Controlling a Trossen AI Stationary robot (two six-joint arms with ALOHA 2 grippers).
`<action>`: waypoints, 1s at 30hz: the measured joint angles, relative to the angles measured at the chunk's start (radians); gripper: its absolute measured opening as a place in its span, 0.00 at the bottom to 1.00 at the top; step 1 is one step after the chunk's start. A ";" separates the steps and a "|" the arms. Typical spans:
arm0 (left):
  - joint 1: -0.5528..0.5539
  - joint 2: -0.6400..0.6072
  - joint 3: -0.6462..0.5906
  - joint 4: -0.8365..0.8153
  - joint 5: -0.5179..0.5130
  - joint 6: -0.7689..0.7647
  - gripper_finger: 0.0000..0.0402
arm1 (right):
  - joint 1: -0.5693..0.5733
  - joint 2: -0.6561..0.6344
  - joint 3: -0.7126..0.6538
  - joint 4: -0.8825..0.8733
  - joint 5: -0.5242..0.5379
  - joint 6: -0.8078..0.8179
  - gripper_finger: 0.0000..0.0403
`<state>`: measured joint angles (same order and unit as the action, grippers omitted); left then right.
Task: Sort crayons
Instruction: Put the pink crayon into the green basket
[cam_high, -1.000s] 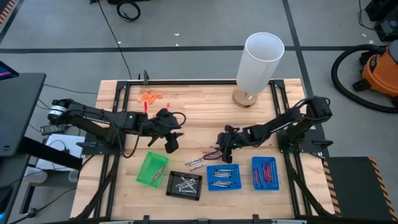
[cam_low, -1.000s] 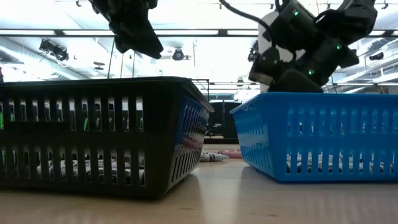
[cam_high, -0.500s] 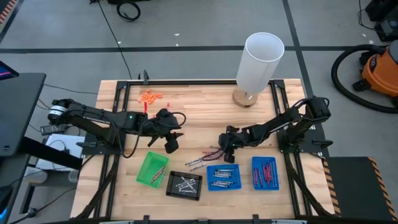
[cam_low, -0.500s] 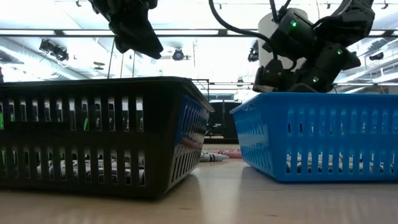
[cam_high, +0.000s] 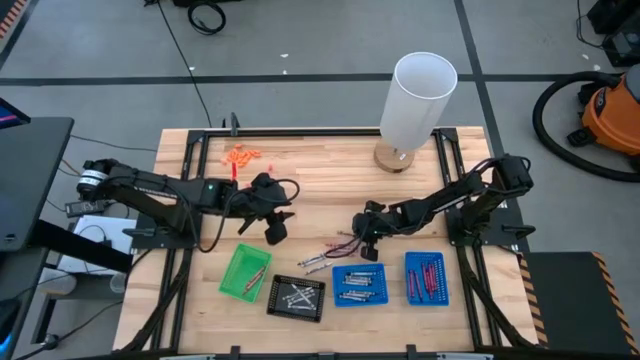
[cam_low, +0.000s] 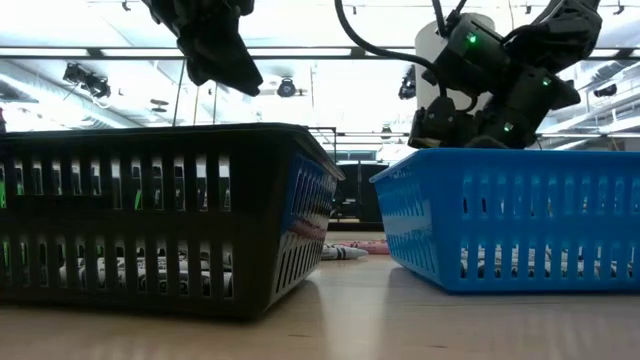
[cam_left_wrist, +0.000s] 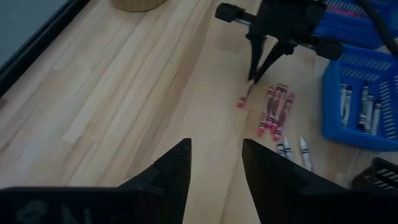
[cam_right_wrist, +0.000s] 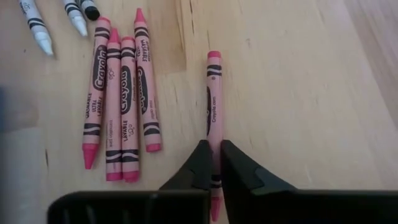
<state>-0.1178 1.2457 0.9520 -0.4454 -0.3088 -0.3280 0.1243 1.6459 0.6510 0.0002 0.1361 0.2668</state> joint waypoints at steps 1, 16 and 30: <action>0.005 0.000 0.000 0.000 0.000 0.001 0.38 | -0.001 0.000 0.001 0.000 -0.004 0.001 0.04; 0.013 0.000 0.000 0.000 0.000 0.000 0.38 | -0.040 0.006 0.183 -0.222 -0.031 -0.160 0.06; 0.013 0.000 0.000 -0.081 0.000 0.014 0.38 | -0.084 0.004 0.404 -0.364 -0.025 -0.299 0.07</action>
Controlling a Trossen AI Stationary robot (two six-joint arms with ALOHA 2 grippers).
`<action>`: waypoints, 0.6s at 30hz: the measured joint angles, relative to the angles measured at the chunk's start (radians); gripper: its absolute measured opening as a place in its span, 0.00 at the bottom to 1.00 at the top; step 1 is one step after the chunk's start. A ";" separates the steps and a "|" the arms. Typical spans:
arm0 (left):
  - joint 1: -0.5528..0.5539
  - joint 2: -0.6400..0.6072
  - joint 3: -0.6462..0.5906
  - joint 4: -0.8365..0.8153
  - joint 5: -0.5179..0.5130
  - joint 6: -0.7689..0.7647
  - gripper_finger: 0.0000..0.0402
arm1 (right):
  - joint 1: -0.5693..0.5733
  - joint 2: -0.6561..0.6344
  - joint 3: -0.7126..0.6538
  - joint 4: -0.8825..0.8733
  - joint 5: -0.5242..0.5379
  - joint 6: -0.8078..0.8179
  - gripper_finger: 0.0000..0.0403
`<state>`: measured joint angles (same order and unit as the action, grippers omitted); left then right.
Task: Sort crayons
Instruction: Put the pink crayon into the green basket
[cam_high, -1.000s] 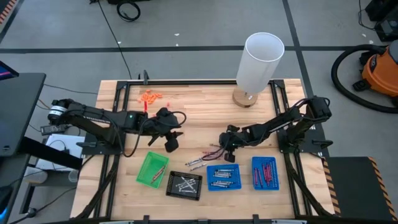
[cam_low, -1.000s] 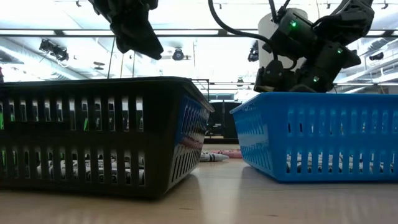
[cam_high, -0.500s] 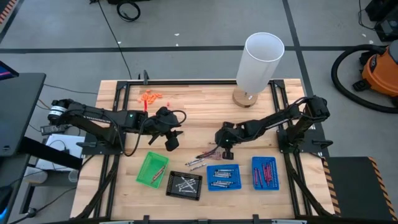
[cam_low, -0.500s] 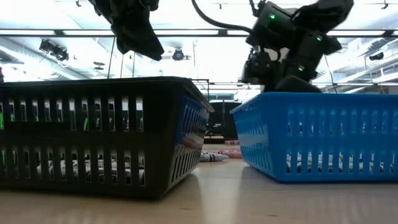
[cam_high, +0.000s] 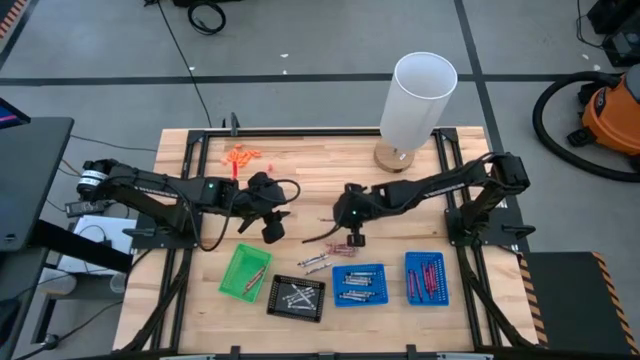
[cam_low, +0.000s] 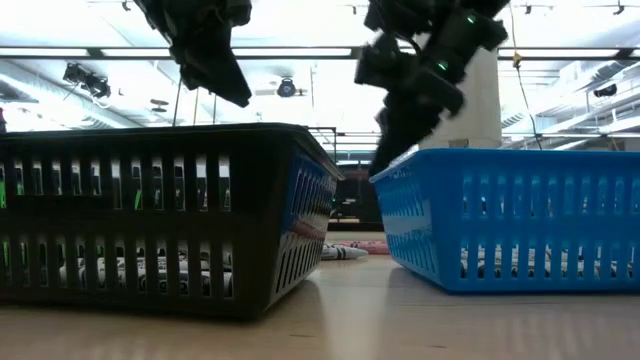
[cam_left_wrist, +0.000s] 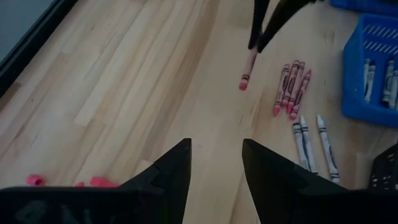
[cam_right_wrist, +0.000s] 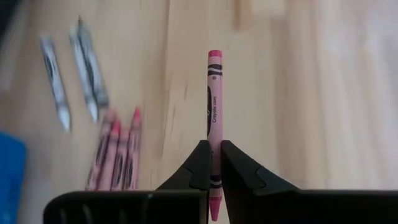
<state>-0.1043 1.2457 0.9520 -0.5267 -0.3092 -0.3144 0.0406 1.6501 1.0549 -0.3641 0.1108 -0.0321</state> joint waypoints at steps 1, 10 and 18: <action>0.000 0.000 0.000 0.000 0.000 0.006 0.38 | -0.004 0.000 0.021 0.000 0.000 -0.012 0.07; 0.000 0.000 0.000 0.044 0.023 0.084 0.38 | -0.026 -0.002 0.201 0.003 -0.015 -0.107 0.07; 0.002 0.000 0.000 0.120 0.042 0.120 0.38 | -0.026 -0.002 0.262 0.018 -0.026 -0.128 0.07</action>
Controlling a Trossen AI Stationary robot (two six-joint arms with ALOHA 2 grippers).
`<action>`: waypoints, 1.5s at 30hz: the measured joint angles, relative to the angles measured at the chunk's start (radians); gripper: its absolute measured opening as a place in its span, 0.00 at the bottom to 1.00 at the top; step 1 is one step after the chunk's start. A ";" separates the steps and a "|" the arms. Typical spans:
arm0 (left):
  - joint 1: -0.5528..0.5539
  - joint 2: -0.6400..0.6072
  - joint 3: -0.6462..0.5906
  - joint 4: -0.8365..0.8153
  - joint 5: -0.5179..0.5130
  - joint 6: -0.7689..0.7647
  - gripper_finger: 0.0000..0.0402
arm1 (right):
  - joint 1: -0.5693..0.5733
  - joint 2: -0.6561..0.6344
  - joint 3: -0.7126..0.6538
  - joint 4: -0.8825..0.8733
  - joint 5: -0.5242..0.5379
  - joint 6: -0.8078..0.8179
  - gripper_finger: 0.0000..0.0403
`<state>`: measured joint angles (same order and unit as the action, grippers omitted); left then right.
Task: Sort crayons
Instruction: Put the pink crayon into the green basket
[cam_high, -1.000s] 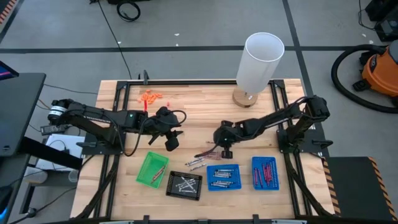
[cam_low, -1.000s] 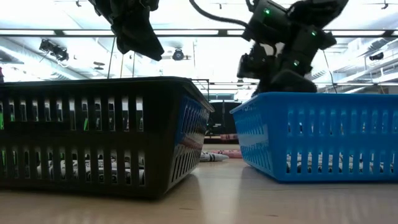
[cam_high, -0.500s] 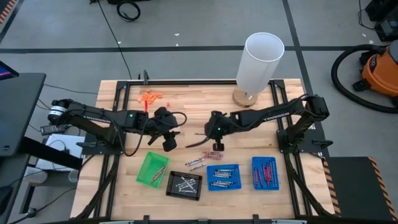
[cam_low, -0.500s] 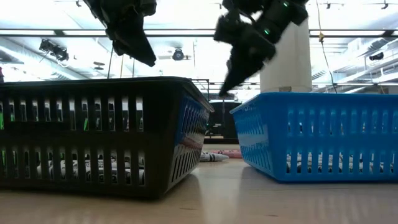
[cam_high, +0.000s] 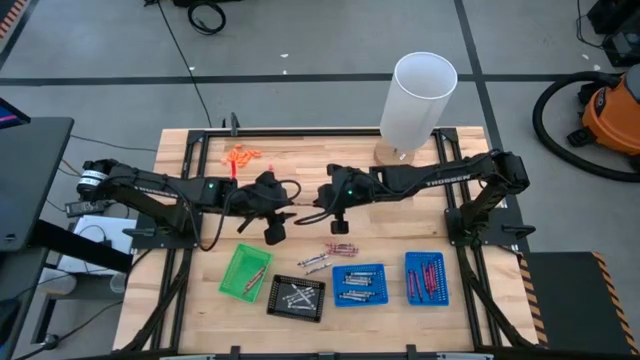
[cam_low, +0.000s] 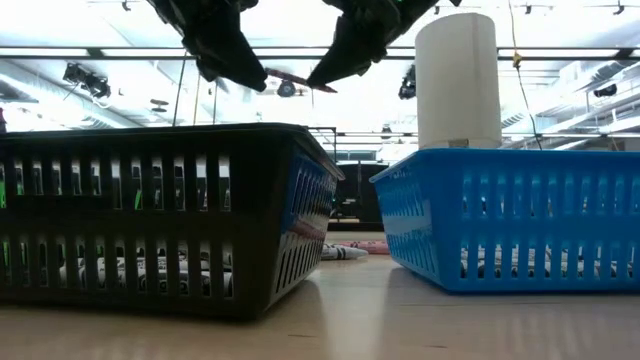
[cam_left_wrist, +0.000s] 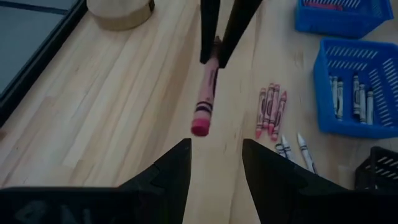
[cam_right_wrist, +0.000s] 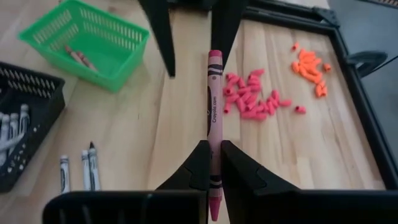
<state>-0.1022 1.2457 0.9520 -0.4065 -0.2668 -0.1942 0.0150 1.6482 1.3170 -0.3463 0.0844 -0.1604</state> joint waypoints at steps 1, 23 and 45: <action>0.001 0.000 0.000 0.004 0.000 0.001 0.38 | 0.000 0.000 0.003 0.002 0.000 0.000 0.07; 0.010 0.013 0.000 0.127 0.001 -0.004 0.09 | 0.004 0.000 0.004 0.070 -0.014 0.007 0.08; -0.002 0.002 0.000 0.072 0.050 -0.096 0.08 | 0.003 -0.001 0.005 -0.032 -0.052 0.174 0.47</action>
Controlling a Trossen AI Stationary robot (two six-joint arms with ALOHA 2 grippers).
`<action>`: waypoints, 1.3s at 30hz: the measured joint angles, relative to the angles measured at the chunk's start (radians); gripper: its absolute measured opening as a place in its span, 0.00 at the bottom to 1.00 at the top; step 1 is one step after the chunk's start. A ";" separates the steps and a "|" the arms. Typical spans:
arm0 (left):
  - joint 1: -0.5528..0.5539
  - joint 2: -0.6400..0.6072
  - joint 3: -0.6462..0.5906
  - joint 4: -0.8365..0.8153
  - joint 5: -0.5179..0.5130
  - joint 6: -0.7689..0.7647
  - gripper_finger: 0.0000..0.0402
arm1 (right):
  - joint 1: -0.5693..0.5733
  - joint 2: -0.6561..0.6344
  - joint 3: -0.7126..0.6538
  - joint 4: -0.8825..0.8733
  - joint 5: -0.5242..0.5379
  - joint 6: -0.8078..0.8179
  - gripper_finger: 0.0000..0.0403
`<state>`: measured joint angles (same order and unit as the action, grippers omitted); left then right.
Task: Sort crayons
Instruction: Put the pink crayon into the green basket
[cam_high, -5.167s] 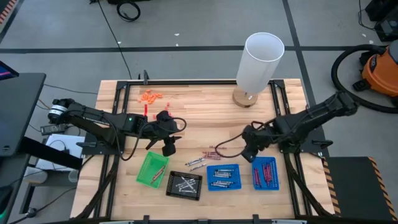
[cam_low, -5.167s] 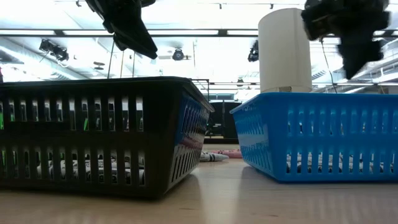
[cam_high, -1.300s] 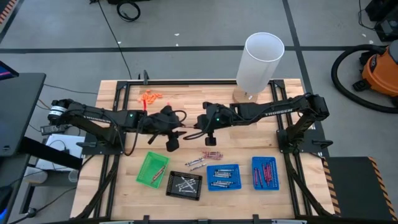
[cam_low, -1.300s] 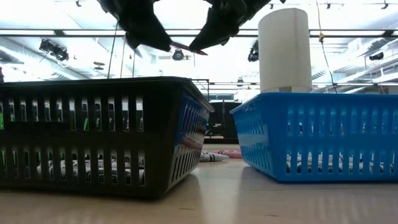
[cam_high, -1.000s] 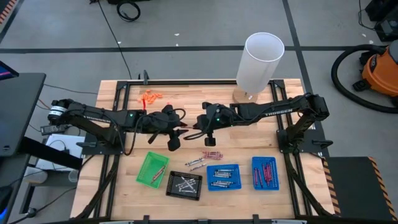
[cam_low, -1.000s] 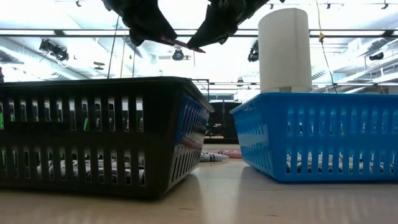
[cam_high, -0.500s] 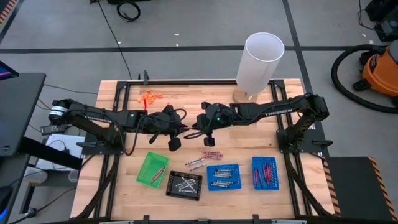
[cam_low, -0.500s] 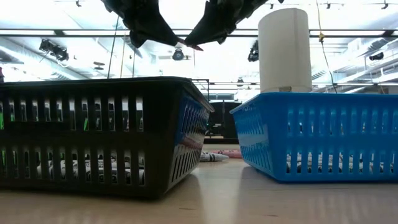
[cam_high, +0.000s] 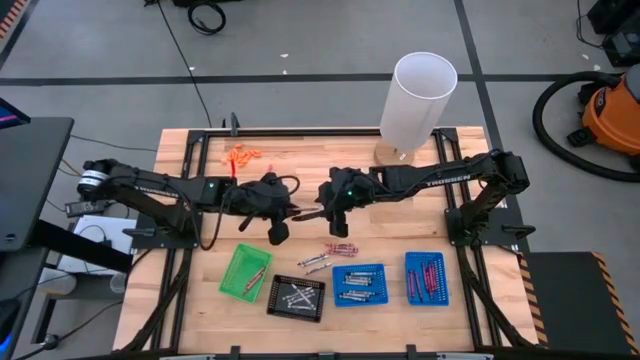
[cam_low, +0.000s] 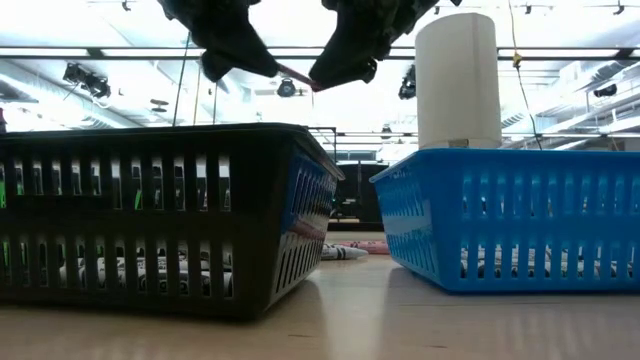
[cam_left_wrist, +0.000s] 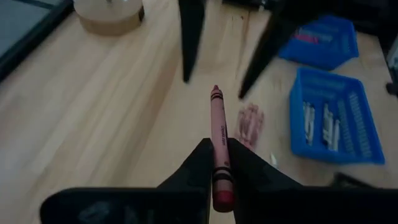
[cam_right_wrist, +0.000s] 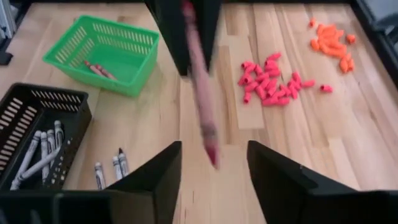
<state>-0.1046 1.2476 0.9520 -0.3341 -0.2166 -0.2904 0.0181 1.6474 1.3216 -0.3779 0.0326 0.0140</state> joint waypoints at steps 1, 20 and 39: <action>-0.008 -0.005 0.000 -0.020 0.003 -0.009 0.08 | 0.000 0.000 0.000 -0.010 0.000 0.008 0.49; -0.224 -0.118 0.000 -0.624 0.290 -0.457 0.09 | -0.003 0.000 0.000 -0.029 0.112 0.038 0.77; -0.361 -0.111 -0.176 -0.545 0.638 -0.736 0.09 | -0.003 0.000 -0.001 0.037 0.131 0.036 0.76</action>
<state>-0.4657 1.1365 0.7763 -0.8787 0.4219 -1.0260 0.0154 1.6478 1.3209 -0.3405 0.1632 0.0498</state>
